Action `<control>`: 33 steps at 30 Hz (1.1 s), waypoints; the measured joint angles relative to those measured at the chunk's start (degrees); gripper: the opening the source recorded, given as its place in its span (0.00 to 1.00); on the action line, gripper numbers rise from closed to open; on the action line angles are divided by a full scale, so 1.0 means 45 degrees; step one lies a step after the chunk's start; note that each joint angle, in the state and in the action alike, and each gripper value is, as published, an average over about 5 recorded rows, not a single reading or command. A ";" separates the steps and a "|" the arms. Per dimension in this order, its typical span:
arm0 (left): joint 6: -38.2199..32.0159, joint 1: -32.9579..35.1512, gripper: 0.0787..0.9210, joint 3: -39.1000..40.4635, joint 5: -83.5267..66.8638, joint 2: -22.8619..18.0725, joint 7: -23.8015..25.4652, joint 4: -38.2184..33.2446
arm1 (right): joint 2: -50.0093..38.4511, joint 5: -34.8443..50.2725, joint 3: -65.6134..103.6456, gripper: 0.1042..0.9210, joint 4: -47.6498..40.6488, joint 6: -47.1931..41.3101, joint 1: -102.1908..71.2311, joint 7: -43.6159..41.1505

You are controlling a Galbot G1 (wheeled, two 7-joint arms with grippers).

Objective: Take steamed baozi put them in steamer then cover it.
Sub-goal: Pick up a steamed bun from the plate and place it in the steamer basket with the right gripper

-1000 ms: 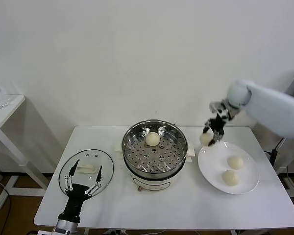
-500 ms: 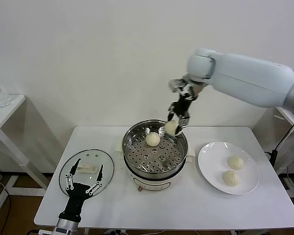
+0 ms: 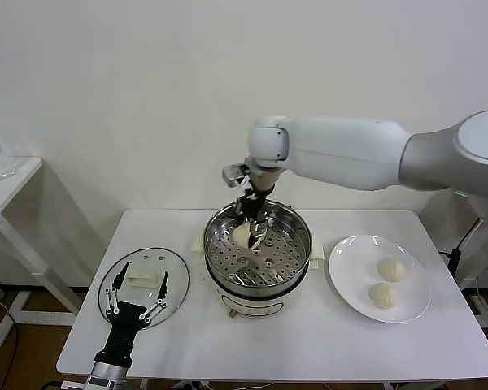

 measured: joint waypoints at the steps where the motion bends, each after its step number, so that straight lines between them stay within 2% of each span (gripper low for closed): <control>1: 0.0000 -0.0003 0.88 0.0000 0.0000 -0.0001 -0.0001 0.0004 | 0.0066 0.0018 -0.0011 0.66 -0.0017 -0.0032 -0.0080 0.0103; 17: -0.0029 -0.0025 0.88 -0.0033 0.0000 0.0001 -0.0011 0.0113 | 0.0823 -0.0014 -0.0057 0.67 -0.0374 -0.0253 -0.1116 0.1259; 26: -0.0049 -0.0033 0.88 -0.0053 -0.0001 0.0015 -0.0012 0.0142 | 0.0745 -0.0146 0.0082 0.86 -0.0231 -0.0297 -0.1205 0.1375; 33: -0.0033 -0.0041 0.88 0.0015 0.0001 -0.0031 -0.0012 0.0142 | -0.0109 -0.0657 0.0383 0.88 0.0462 -0.0107 -0.0678 0.0904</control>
